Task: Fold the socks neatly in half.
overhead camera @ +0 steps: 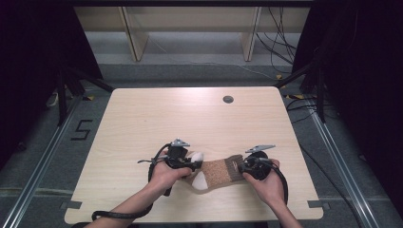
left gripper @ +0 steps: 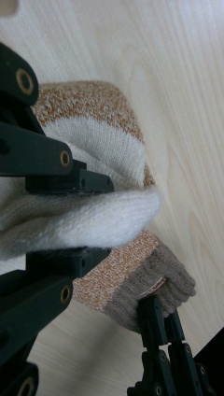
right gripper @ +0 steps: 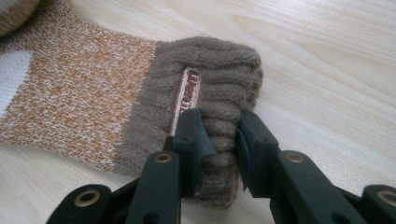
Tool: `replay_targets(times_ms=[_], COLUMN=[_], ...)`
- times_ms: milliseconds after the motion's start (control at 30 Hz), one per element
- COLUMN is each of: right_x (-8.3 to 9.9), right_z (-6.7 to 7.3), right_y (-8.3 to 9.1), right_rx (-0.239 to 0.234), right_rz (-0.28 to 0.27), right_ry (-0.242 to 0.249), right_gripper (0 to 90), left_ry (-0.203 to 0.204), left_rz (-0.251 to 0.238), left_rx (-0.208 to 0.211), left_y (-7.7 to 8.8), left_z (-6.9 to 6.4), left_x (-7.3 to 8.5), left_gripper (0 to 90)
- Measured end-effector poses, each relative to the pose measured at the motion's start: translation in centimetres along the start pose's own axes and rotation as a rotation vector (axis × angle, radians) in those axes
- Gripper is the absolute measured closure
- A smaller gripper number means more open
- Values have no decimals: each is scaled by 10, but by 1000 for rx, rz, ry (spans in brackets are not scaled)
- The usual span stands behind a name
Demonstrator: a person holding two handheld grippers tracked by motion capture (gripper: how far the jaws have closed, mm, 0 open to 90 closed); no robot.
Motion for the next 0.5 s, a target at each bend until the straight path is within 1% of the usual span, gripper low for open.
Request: replay_targets(times_ms=[100,133,167,200,233,267,300,333,367,400,433,467,500], right_x=[0,0,0,0,0,0,-1,-1,-2,-2,-3,-5,-6], right_z=[0,0,-1,-1,-1,0,-1,0,-1,0,1,2,5], right_y=[0,0,0,0,0,0,0,1,2,3,5,9,11], right_rx=[0,2,7,5,7,4,1,2,2,-2,-7,-3,0], right_rz=[-1,-3,-1,-7,1,-4,0,1,4,2,-14,-3,-29], right_ry=[-6,-9,11,11,1,-4,7,0,4,-3,-11,-2,-9], right_gripper=[714,713,712,711,710,708,705,699,691,679,671,671,673], left_ry=[-2,-6,-10,-11,-8,-8,-10,-10,-11,-19,-12,-26,-30], left_rz=[-5,1,0,5,-6,-7,-4,-8,-9,-10,-15,-17,-14], left_rx=[5,3,6,6,12,17,21,19,22,27,35,25,31], left_y=[-4,-5,-7,-8,-9,-10,-10,-10,-10,-11,-11,-12,-12], left_z=[-2,-3,-3,-4,-4,-5,-5,-6,-7,-8,-10,-11,-12], left_x=[1,2,2,3,3,3,3,3,3,3,3,3,3], left_gripper=[656,653,648,640,628,616,607,598,584,569,557,546,535])
Point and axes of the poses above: each handheld gripper's, and its own axes: y roughly backward along the jaws, x roughly out of its underside, z roughly to its left, the point moved 2 cm from there along -y, roughly forward along the jaws, and after that the axes turned 6 degrees about -y, right-handed, at the moved point
